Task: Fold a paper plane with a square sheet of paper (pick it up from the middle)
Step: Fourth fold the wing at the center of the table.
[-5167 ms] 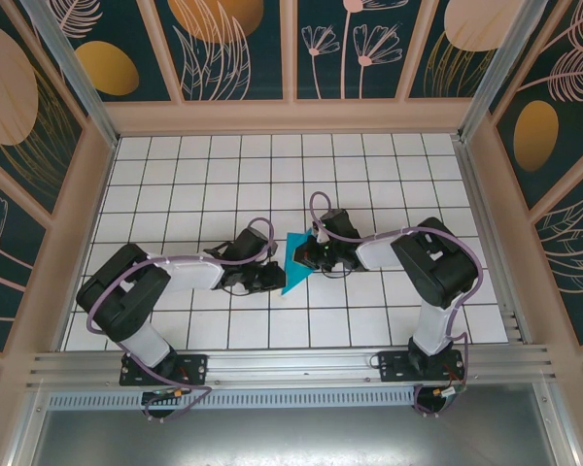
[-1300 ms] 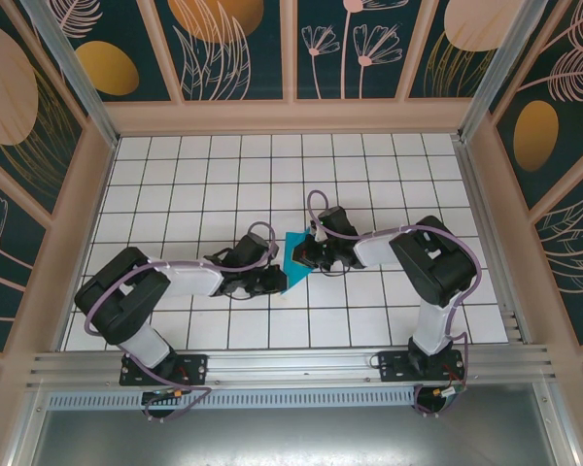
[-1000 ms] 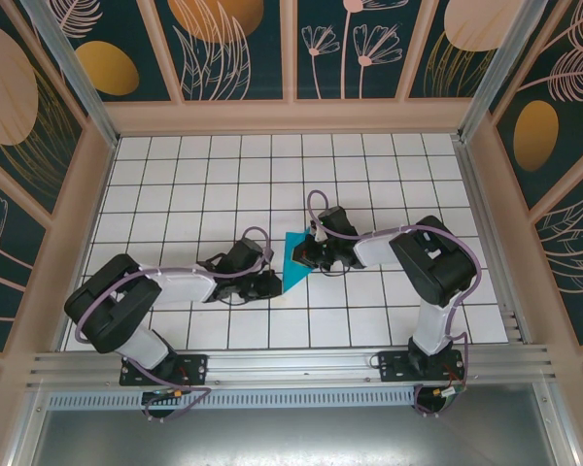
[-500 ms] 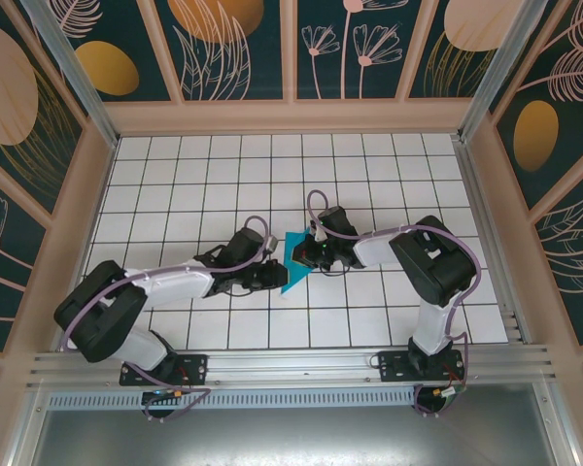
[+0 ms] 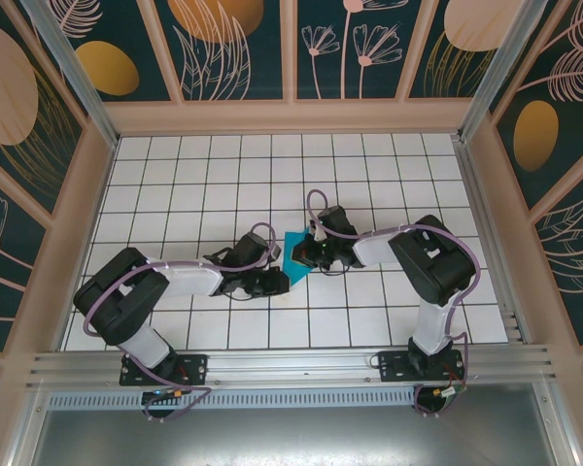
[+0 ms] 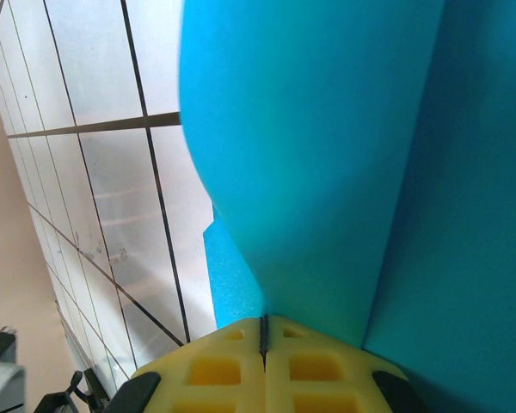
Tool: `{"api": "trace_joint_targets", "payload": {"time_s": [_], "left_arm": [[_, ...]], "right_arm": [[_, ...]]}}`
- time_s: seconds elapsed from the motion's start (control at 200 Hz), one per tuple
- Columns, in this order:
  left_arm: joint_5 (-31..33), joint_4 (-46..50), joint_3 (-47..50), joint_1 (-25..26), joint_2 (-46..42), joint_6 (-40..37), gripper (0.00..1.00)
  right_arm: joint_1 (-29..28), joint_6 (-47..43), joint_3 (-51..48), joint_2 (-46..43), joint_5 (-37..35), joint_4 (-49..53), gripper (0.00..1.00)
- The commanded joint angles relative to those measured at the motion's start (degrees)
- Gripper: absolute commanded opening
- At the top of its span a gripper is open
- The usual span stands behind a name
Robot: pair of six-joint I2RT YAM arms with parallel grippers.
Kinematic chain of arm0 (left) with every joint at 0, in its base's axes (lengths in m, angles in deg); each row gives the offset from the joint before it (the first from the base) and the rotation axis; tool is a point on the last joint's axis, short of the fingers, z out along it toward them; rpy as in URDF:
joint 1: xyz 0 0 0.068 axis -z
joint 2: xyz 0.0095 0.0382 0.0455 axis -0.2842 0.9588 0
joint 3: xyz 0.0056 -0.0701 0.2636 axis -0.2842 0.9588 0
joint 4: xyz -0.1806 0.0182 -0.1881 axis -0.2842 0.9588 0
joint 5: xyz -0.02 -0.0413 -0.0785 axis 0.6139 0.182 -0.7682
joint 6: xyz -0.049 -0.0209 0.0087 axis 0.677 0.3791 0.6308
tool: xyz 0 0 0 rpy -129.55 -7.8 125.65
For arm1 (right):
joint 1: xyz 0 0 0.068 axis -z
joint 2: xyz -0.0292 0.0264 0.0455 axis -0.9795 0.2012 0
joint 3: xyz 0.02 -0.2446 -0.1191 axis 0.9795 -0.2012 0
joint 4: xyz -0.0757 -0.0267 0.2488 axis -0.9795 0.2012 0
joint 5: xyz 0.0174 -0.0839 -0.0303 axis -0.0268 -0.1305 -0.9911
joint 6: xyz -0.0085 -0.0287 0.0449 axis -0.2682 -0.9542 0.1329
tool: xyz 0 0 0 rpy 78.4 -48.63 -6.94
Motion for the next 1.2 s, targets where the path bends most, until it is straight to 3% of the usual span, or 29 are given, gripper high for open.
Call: {"api": "trace_joint_targets", "payload": {"time_s": [0.0,0.335,0.525,0.716,0.886,1.196], "left_arm": [[2.7,5.3,2.0,0.3,0.7,-1.4,0.16],[3.3,5.2,6.0,0.3,-1.5,1.2,0.11],[5.0,4.4,9.0,0.4,-11.8,2.4,0.11],[11.4,3.4,7.9,0.2,-19.4,5.1,0.15],[13.0,-4.1,3.3,0.2,-14.0,8.3,0.16],[8.9,-13.4,-2.7,0.2,-0.1,10.2,0.14]], "right_arm": [[-0.4,-1.4,-0.6,4.4,-6.1,5.9,0.05],[-0.4,-1.4,-0.6,4.5,-6.2,6.0,0.05],[-0.5,0.0,-1.3,3.8,-7.4,5.7,0.05],[-1.9,7.2,-5.2,1.1,-10.0,1.8,0.05],[-3.2,9.7,-6.3,-0.5,-12.3,0.9,0.05],[-3.1,9.3,-5.9,-0.1,-11.6,1.0,0.05]]}}
